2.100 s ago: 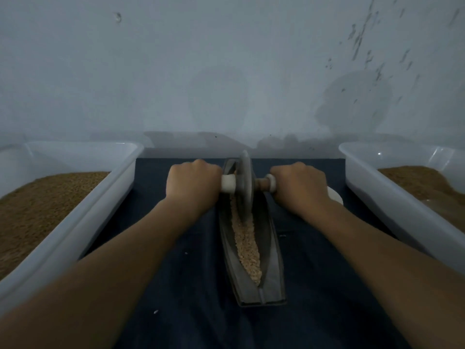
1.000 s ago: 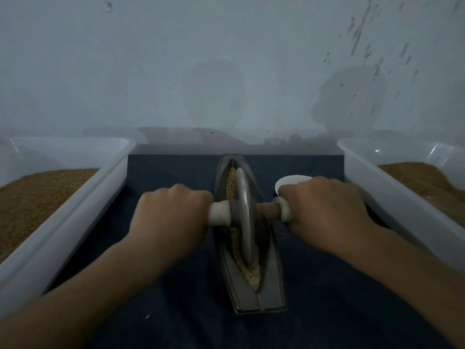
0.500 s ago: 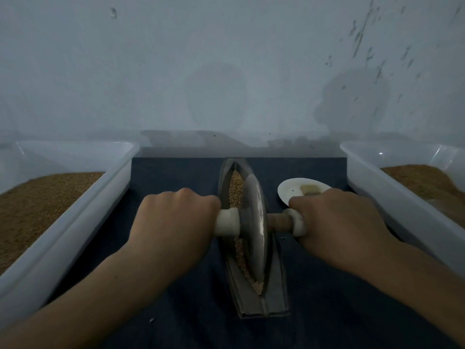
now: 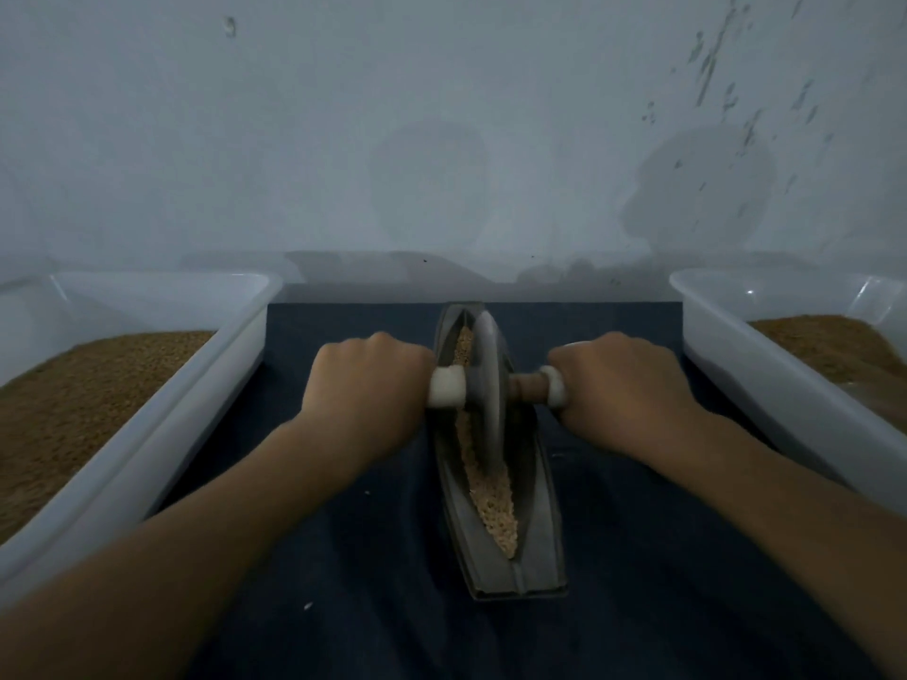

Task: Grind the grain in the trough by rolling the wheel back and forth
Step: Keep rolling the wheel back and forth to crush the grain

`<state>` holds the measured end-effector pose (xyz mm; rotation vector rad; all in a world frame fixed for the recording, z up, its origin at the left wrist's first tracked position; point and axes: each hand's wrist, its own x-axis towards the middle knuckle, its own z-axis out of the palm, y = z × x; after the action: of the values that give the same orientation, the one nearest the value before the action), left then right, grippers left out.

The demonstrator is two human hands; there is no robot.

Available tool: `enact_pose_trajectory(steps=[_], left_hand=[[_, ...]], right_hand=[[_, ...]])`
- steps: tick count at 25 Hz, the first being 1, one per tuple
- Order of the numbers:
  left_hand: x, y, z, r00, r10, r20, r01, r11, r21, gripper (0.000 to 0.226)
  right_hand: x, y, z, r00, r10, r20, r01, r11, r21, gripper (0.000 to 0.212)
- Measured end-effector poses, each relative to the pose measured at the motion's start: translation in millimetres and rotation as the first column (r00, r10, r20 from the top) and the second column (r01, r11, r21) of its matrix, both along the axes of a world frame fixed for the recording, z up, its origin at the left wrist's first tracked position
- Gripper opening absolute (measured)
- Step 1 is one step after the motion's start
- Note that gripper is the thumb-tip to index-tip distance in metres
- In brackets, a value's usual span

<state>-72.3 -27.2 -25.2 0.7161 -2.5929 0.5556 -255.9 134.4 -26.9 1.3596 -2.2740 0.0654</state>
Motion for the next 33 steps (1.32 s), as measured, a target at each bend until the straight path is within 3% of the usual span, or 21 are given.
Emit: enact_pose_trajectory(steps=[2,4,7,10,13,15,18,20,22,25,29,31,33], left_hand=[[28.8,13.6,-5.1,0.993,-0.117,-0.017,0.115,0.99,-0.083,0.05],[35.1,14.4,-0.2,0.984,-0.171,-0.051,0.164,0.979,-0.122,0.063],[12.6,1.9,-8.4,0.999,-0.047,0.022,0.049,0.997,-0.062,0.04],[-28.0,-23.1,1.7,0.999,0.051,-0.001,-0.051,0.997,0.054,0.007],[-32.6,-23.9,10.8,0.996,0.076,0.044,-0.081,0.989,0.124,0.011],[-10.2,-10.6,1.3,1.0,0.024,0.004,-0.024,0.997,0.075,0.008],[28.6,14.0,-3.3,0.991,-0.127,-0.044,0.122,0.988,-0.097,0.048],[32.7,16.0,3.6,0.987,-0.151,-0.051,0.143,0.981,-0.128,0.057],[21.5,13.2,-2.8,0.999,-0.051,0.014,0.052,0.995,-0.085,0.043],[-17.6,-9.7,0.6,0.999,0.032,0.014,-0.032,0.999,-0.031,0.009],[-25.5,-11.6,14.3,0.996,0.064,0.056,-0.066,0.997,0.044,0.012],[0.8,4.4,2.7,1.0,-0.007,-0.002,0.007,0.999,-0.033,0.017],[29.7,20.9,-1.4,0.993,-0.119,-0.024,0.115,0.986,-0.118,0.045]], right_hand=[[17.7,29.3,-0.2,0.984,0.088,-0.154,-0.099,0.993,-0.068,0.036],[21.4,41.6,0.8,0.976,0.121,-0.183,-0.137,0.987,-0.078,0.031],[14.4,20.0,-4.5,0.99,-0.006,-0.14,0.007,1.0,0.006,0.034],[-5.4,-27.9,4.9,0.998,-0.055,0.033,0.056,0.998,-0.023,0.023],[-6.7,-35.1,14.8,0.992,-0.088,0.089,0.086,0.996,0.024,0.015],[4.0,-12.0,8.2,0.997,-0.053,0.055,0.052,0.998,0.022,0.023],[24.7,31.7,0.1,0.988,0.001,-0.157,-0.003,1.0,-0.015,0.043],[30.1,41.7,5.5,0.98,0.008,-0.197,-0.017,0.999,-0.042,0.047],[26.7,32.6,1.3,0.99,-0.02,-0.139,0.022,1.0,0.017,0.043],[4.2,-12.2,1.7,0.993,-0.063,0.103,0.065,0.998,-0.01,0.027],[-2.6,-23.8,7.8,0.986,-0.089,0.141,0.09,0.996,-0.002,0.018],[10.0,4.0,-0.4,0.999,-0.04,0.037,0.04,0.999,-0.004,0.031],[26.3,35.6,-3.3,0.993,0.022,-0.12,-0.026,0.999,-0.037,0.044]])
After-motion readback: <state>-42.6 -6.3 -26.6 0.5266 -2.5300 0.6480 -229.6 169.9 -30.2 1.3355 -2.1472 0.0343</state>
